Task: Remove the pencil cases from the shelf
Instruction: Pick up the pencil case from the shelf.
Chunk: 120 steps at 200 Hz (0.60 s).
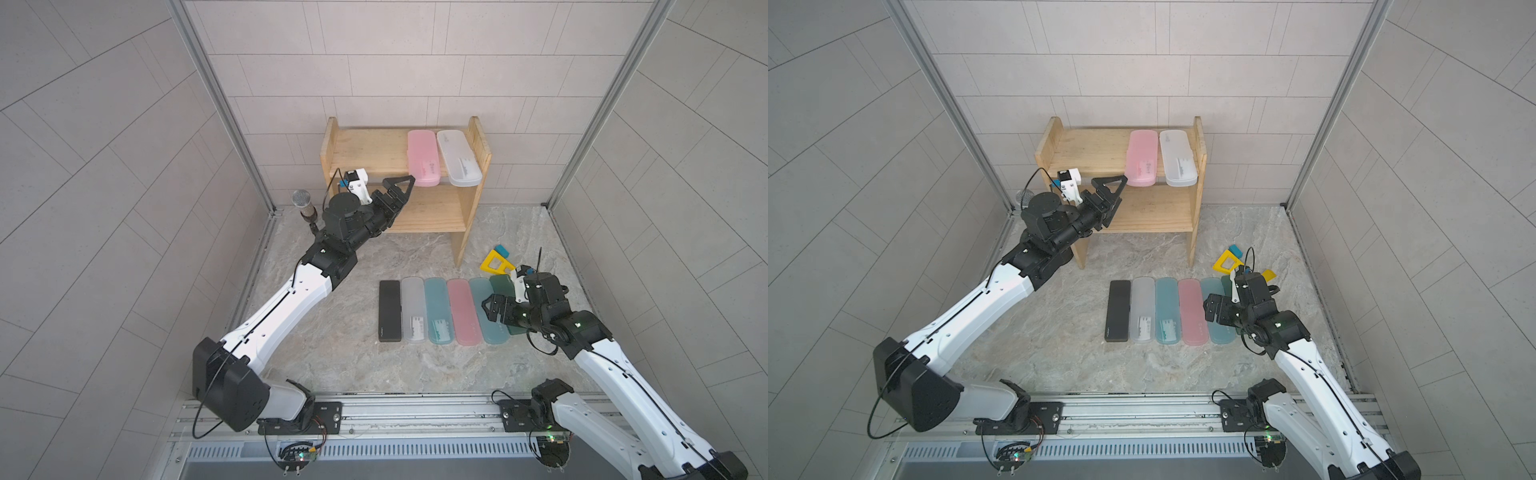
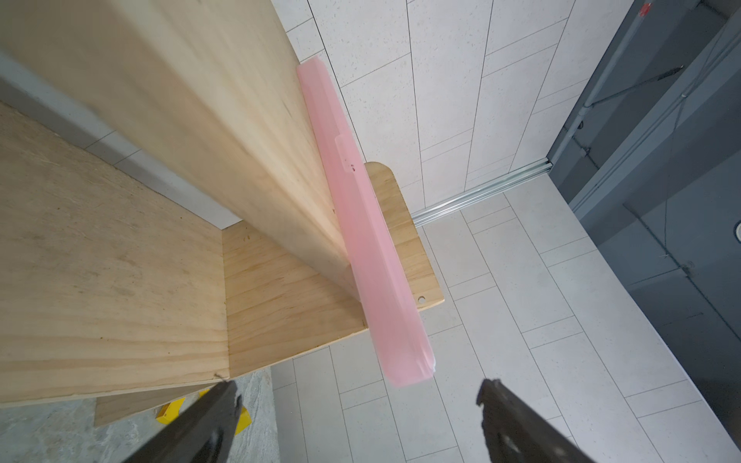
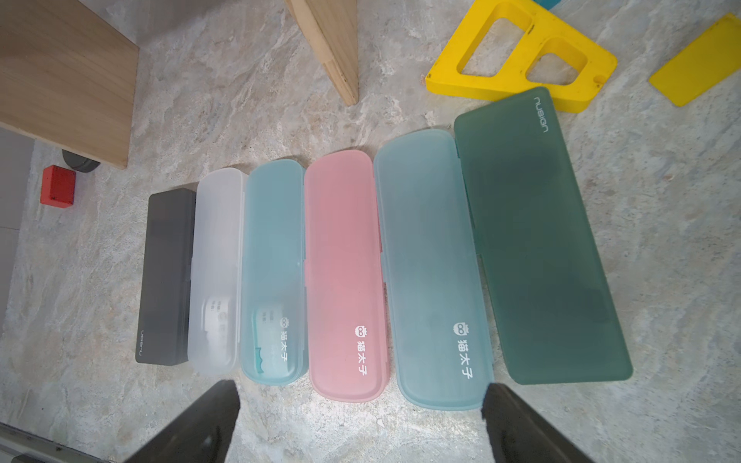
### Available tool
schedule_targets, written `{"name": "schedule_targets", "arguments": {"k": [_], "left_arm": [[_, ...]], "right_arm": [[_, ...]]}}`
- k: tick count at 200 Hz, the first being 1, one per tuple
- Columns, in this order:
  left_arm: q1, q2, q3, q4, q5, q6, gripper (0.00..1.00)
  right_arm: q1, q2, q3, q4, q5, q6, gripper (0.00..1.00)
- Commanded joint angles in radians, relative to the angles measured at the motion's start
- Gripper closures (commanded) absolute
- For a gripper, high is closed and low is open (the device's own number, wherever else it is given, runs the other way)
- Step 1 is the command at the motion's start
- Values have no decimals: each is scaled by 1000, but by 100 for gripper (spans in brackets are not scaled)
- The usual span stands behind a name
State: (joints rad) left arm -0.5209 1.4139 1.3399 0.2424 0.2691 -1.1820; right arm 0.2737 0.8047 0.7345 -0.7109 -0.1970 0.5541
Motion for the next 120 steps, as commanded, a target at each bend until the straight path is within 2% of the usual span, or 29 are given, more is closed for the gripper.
{"name": "schedule_targets", "arguments": {"k": [1,58,120], "left_arm": [[-10,32,67,34,15,-11,0],[-13,101,137,30,11,-27,1],[-20,141,177,43,37,-37,8]], "right_arm": [[-10,-12,23,-32,-9,-20,0],[-18,29,55,-56,-21,-27,0],[-18,10,89,-91,-14,-25,0]]}}
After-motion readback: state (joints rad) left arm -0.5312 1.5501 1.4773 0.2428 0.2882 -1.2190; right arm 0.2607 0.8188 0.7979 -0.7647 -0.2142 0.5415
